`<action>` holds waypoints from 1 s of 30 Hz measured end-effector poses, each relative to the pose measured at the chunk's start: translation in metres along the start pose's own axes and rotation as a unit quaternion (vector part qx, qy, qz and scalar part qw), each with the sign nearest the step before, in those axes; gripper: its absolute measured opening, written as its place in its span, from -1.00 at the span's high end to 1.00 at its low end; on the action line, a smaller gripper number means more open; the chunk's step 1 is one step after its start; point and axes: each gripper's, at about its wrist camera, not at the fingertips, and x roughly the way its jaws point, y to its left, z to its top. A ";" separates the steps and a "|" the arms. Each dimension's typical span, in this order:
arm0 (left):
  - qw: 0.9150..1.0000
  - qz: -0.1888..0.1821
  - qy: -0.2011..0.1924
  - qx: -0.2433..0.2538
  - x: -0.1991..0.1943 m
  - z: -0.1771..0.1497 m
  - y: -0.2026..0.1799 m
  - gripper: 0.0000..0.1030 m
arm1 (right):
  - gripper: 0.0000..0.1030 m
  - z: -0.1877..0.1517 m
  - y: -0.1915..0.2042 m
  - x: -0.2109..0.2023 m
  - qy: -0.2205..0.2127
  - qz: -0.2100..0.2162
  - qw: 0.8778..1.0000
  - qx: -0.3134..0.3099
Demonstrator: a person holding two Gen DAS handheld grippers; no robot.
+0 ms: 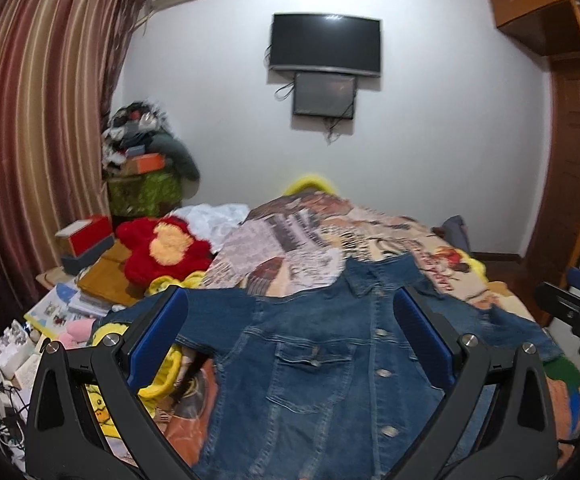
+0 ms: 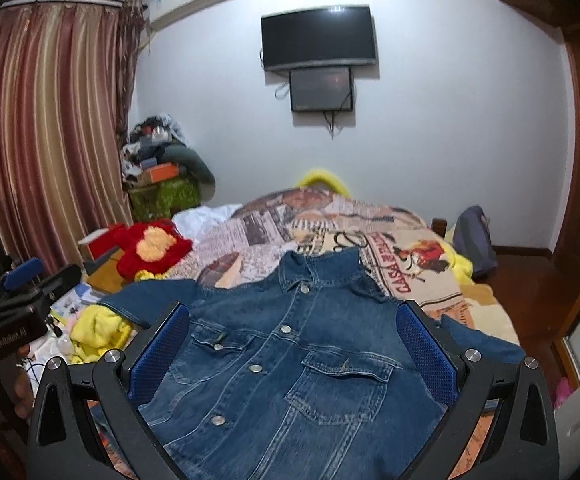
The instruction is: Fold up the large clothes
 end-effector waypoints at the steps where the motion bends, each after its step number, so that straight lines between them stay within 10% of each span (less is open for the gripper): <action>1: 1.000 0.006 0.005 -0.007 0.009 0.001 0.006 -1.00 | -1.00 0.002 -0.003 0.012 0.008 0.002 1.000 0.002; 16: 0.982 0.057 0.153 -0.090 0.167 -0.032 0.145 -1.00 | -1.00 0.004 -0.047 0.168 0.117 -0.034 0.993 0.009; 22: 0.947 0.012 0.251 -0.201 0.221 -0.062 0.197 -1.00 | -0.99 -0.016 -0.059 0.221 0.185 -0.013 0.982 0.039; 30: 0.909 -0.023 0.277 -0.311 0.258 -0.086 0.238 -0.62 | -0.99 -0.035 -0.064 0.253 0.221 -0.015 0.974 0.037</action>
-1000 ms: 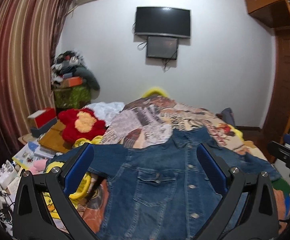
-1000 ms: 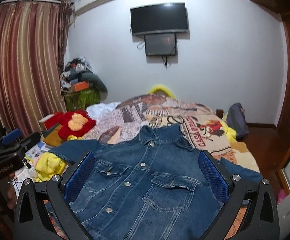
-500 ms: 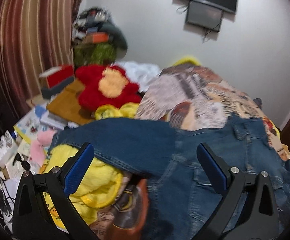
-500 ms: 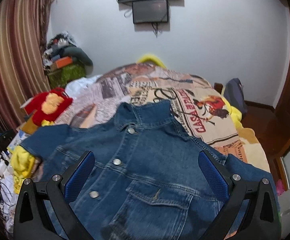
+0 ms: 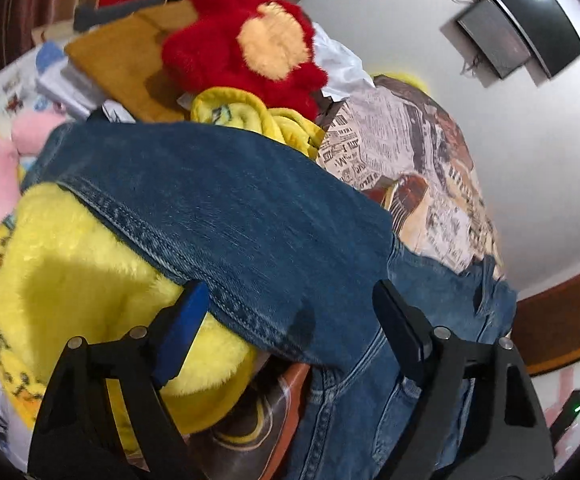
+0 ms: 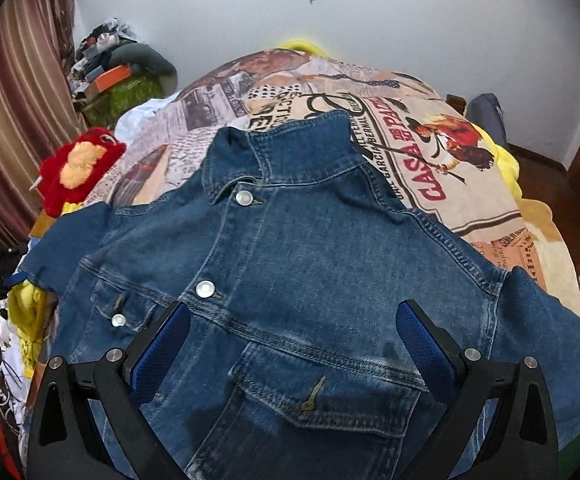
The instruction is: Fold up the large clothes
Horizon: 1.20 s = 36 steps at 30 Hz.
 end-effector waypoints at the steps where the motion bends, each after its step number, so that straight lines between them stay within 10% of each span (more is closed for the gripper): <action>1: 1.000 -0.005 0.001 -0.008 0.002 0.002 0.002 -0.62 | -0.99 0.000 -0.001 0.002 0.001 0.001 1.000 0.001; 14: 0.999 0.014 0.009 -0.044 -0.001 0.005 0.027 -0.53 | -0.99 -0.002 0.002 0.003 0.002 0.006 1.000 0.000; 18: 0.998 0.039 -0.014 -0.055 0.006 0.020 0.030 -0.04 | -0.99 -0.003 0.002 0.002 -0.001 0.003 1.000 0.000; 20: 0.994 0.098 -0.020 -0.033 0.012 0.028 0.025 0.37 | -0.99 -0.002 0.001 0.000 -0.001 0.002 1.000 0.004; 27: 0.981 0.177 -0.059 0.052 -0.001 0.029 -0.014 0.68 | -0.99 0.000 -0.007 -0.010 -0.001 0.006 1.000 0.020; 36: 0.961 0.141 -0.125 0.204 -0.048 0.019 -0.122 0.79 | -0.99 -0.001 -0.009 -0.040 -0.023 0.007 1.000 0.015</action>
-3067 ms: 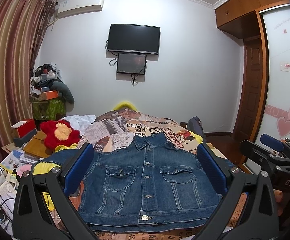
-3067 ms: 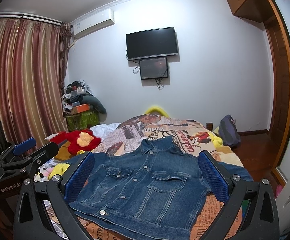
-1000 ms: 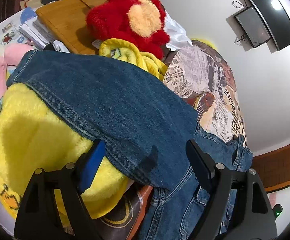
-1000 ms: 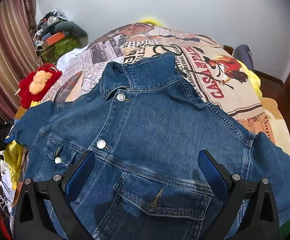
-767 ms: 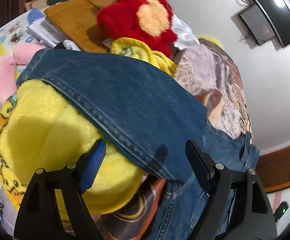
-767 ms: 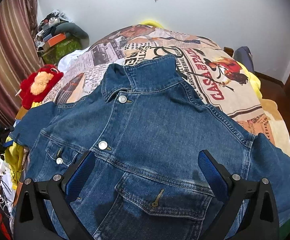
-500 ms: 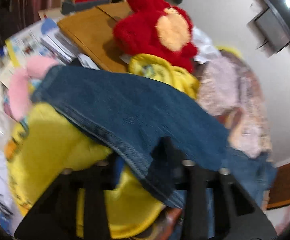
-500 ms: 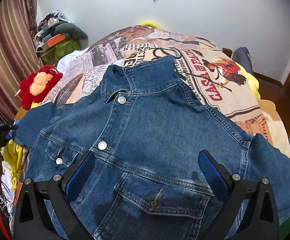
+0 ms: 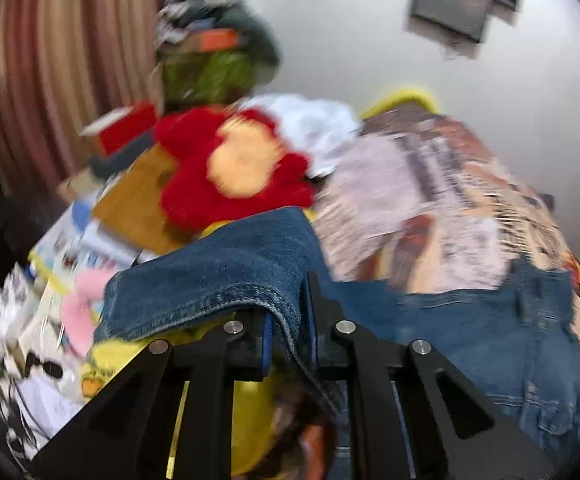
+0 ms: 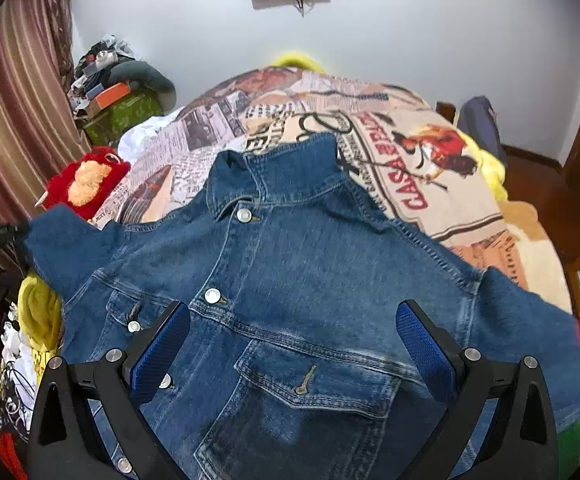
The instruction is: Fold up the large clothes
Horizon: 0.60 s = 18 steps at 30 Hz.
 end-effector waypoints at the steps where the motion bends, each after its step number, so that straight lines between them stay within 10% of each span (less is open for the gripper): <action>1: 1.000 -0.009 -0.008 0.009 -0.005 0.002 -0.011 0.83 | -0.99 0.000 -0.001 -0.004 -0.004 -0.001 1.000 -0.002; 10: 0.977 -0.133 -0.027 0.164 -0.051 -0.028 -0.150 0.86 | -0.99 -0.001 -0.015 -0.037 -0.024 0.004 1.000 0.007; 18: 0.946 -0.196 0.148 0.212 0.010 -0.122 -0.218 0.86 | -0.99 -0.010 -0.024 -0.056 -0.027 -0.006 1.000 0.003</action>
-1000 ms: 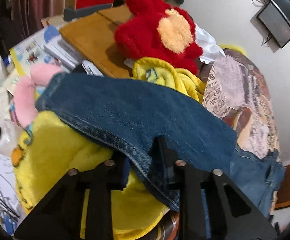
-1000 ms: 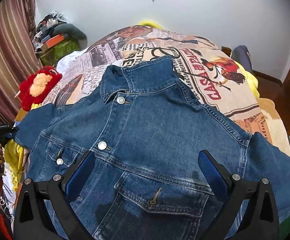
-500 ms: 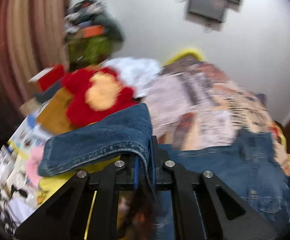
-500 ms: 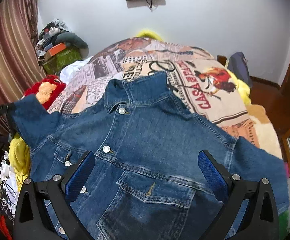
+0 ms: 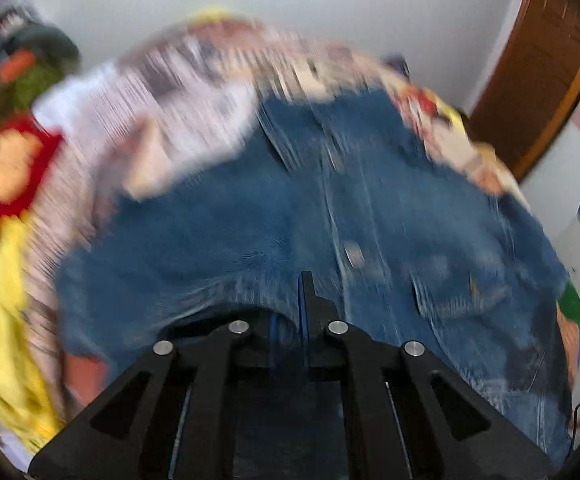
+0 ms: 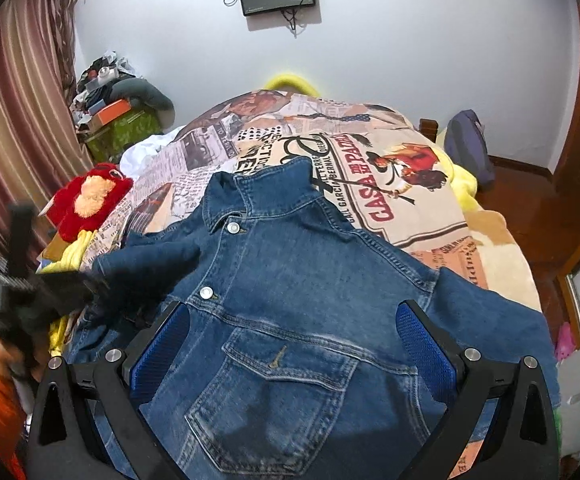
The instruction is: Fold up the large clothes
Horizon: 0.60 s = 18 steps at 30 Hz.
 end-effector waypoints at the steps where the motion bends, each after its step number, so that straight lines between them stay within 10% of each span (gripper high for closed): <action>1: 1.000 -0.005 0.016 -0.002 0.009 -0.006 -0.004 0.86 | -0.99 -0.001 -0.001 -0.001 0.001 -0.001 1.000 -0.001; 8: 0.998 -0.029 0.047 -0.023 0.018 -0.034 -0.008 0.54 | -0.99 -0.007 -0.001 0.006 0.018 -0.004 1.000 -0.006; 13: 0.997 -0.039 -0.004 -0.068 -0.029 -0.031 0.028 -0.24 | -0.99 -0.008 0.005 0.022 0.036 -0.004 0.999 -0.010; 18: 0.986 -0.027 -0.049 -0.155 -0.054 -0.032 0.096 -0.38 | -0.99 -0.007 0.016 0.040 0.052 0.000 0.999 -0.018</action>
